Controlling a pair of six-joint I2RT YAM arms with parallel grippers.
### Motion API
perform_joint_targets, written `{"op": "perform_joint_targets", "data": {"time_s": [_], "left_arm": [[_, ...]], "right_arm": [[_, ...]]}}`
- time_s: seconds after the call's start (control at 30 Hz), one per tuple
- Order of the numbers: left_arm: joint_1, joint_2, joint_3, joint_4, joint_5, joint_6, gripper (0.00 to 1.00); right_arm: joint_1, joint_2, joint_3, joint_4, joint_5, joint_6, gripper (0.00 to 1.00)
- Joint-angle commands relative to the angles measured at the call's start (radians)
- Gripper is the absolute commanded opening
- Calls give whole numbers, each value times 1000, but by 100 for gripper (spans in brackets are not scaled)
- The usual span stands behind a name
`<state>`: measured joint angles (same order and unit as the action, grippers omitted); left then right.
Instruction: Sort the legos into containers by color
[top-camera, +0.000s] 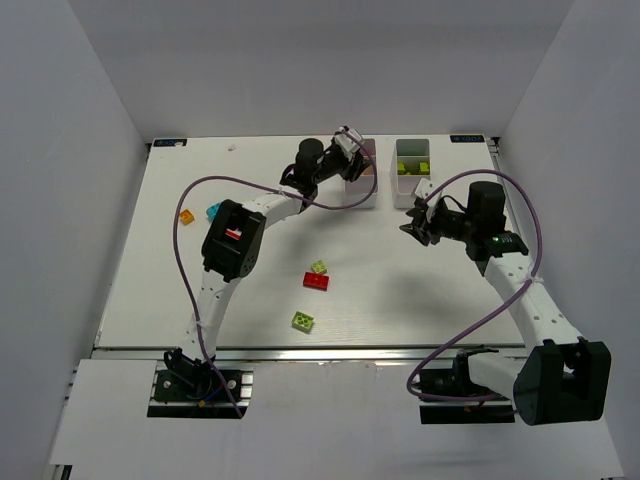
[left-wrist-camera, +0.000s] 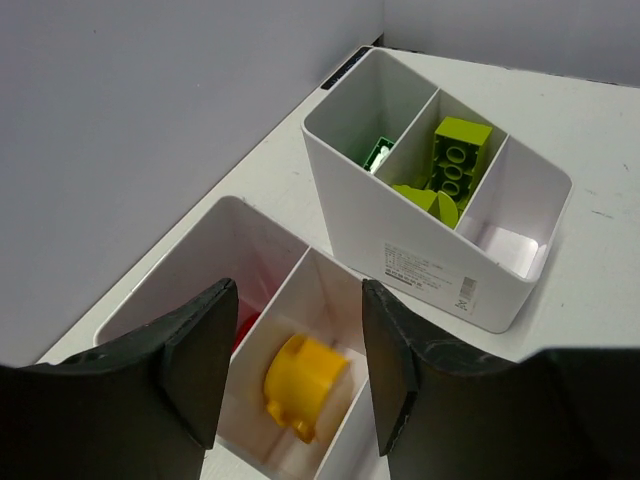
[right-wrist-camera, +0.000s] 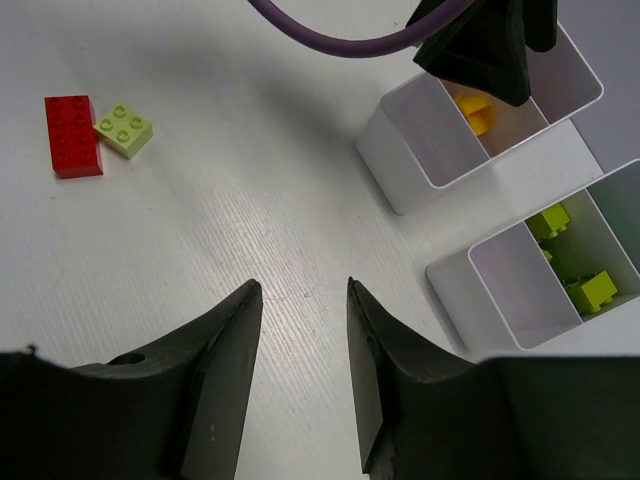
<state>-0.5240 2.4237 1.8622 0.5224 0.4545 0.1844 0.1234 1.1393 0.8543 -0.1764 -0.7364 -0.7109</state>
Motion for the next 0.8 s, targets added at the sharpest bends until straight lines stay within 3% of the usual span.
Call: {"op": "perform_joint_targets", "data": {"time_s": [0.0, 0.23, 0.33, 0.47, 0.5, 0.6, 0.63, 0.7, 0.77], "left_arm": [[-10, -46, 38, -13, -27, 20, 63], [-16, -113, 22, 24, -50, -3, 63], [-14, -202, -4, 12, -103, -71, 58], [-7, -360, -115, -103, -177, -177, 32], [1, -508, -261, -119, -206, -262, 22], [31, -708, -456, -234, -278, -424, 13], [42, -754, -498, -286, -296, -460, 18], [74, -845, -611, -438, -335, -552, 40], [93, -971, -688, -563, -336, -580, 50]], "right_arm": [[-7, -29, 0, 23, -21, -5, 46], [-8, -41, 2, 12, -34, -10, 48], [-7, -21, 21, -66, -99, -74, 52], [22, 59, 124, -328, -256, -264, 51], [38, 92, 137, -368, -256, -292, 49], [113, 134, 149, -413, -225, -302, 45], [131, 142, 149, -413, -212, -302, 44], [195, 155, 146, -394, -178, -291, 44], [266, 187, 144, -377, -140, -256, 44]]}}
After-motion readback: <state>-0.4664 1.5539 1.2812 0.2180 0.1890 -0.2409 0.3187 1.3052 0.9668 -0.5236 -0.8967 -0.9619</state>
